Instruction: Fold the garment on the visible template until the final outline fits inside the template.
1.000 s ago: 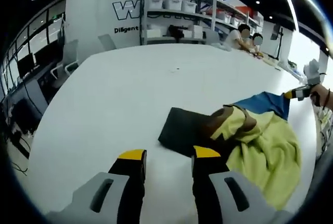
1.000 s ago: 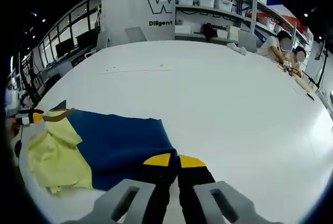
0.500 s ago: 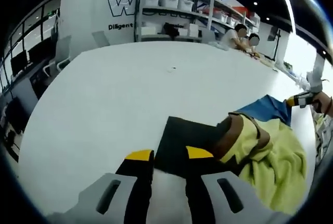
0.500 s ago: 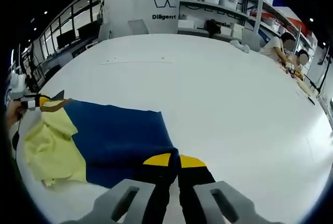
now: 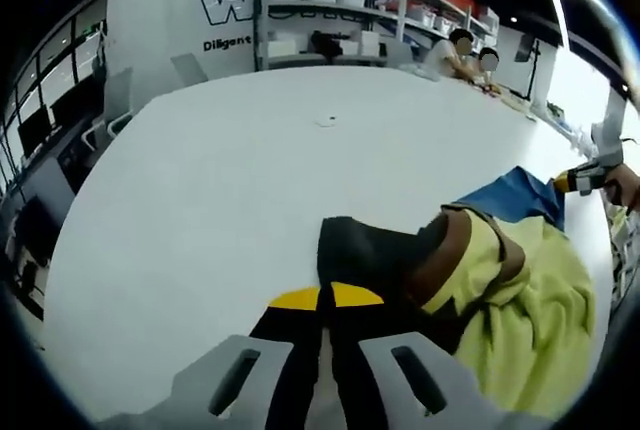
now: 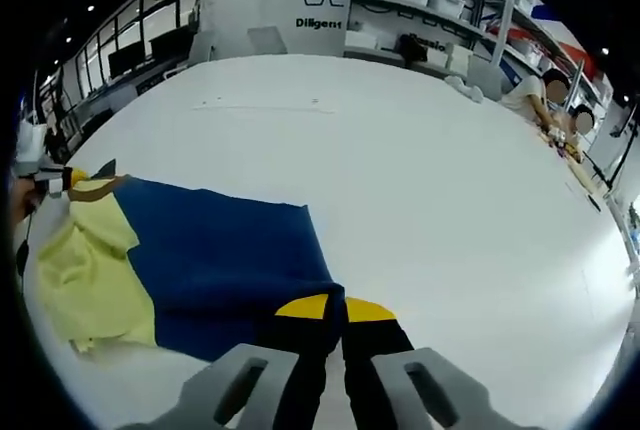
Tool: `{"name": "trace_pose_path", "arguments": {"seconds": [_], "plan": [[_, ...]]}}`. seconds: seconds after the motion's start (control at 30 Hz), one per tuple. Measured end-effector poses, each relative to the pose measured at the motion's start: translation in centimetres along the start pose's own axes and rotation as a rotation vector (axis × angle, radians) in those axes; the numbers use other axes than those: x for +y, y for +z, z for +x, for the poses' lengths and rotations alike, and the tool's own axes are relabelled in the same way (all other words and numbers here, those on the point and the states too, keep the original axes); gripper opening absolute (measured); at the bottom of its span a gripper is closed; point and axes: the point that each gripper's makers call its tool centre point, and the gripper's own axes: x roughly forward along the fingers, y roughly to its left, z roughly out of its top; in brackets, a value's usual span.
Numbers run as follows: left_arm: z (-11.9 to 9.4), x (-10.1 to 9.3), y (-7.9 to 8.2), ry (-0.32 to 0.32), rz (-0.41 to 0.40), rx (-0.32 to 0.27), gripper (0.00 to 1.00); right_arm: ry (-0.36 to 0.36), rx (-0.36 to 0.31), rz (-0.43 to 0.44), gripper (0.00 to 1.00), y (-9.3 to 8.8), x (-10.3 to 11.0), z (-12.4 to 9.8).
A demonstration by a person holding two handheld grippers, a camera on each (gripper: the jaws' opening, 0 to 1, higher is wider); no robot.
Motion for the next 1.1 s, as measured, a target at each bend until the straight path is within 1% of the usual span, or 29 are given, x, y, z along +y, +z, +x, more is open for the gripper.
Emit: {"name": "trace_pose_path", "arguments": {"seconds": [0.03, 0.07, 0.17, 0.27, 0.37, 0.4, 0.57, 0.63, 0.67, 0.77, 0.83, 0.9, 0.97, 1.1], "plan": [[-0.1, 0.1, 0.0, 0.004, 0.013, 0.005, 0.01, -0.006, -0.001, -0.012, 0.00, 0.2, 0.0, 0.0], [-0.5, 0.5, 0.2, 0.022, 0.030, 0.001, 0.01, -0.009, -0.001, -0.021, 0.00, 0.2, 0.0, 0.0], [-1.2, 1.4, 0.5, 0.040, 0.043, -0.010, 0.01, -0.014, -0.002, -0.041, 0.00, 0.4, 0.0, -0.1], [-1.9, 2.3, 0.5, 0.048, 0.032, -0.014, 0.01, -0.009, -0.008, -0.037, 0.00, 0.5, -0.1, 0.0], [-2.4, 3.0, 0.2, 0.064, 0.043, -0.007, 0.01, -0.013, -0.010, -0.031, 0.00, 0.5, -0.3, 0.0], [-2.9, 3.6, 0.1, 0.079, 0.047, -0.004, 0.01, -0.011, -0.013, -0.025, 0.00, 0.5, -0.4, 0.0], [-4.3, 5.4, 0.0, 0.117, 0.047, -0.007, 0.01, -0.014, -0.017, -0.010, 0.00, 0.5, -0.8, 0.0], [-5.0, 6.5, -0.2, 0.148, 0.051, -0.003, 0.01, -0.018, -0.014, 0.004, 0.00, 0.3, -1.1, 0.0], [-5.5, 7.2, -0.5, 0.172, 0.046, 0.004, 0.01, -0.020, -0.014, 0.010, 0.00, 0.3, -1.2, -0.1], [-6.6, 8.9, -1.3, 0.216, 0.053, 0.021, 0.01, -0.026, -0.007, 0.020, 0.00, 0.0, -1.6, -0.2], [-7.1, 9.6, -1.6, 0.232, 0.050, 0.029, 0.01, -0.028, -0.007, 0.024, 0.00, -0.1, -1.7, -0.3], [-7.9, 10.6, -2.0, 0.263, 0.038, 0.035, 0.01, -0.027, -0.010, 0.032, 0.00, -0.2, -1.7, -0.4], [-8.5, 11.4, -2.3, 0.297, 0.047, 0.048, 0.01, -0.028, -0.006, 0.039, 0.00, -0.3, -1.8, -0.4], [-9.8, 12.7, -2.9, 0.333, 0.038, 0.056, 0.01, -0.037, -0.005, 0.049, 0.00, -0.6, -2.1, -0.8]]}}
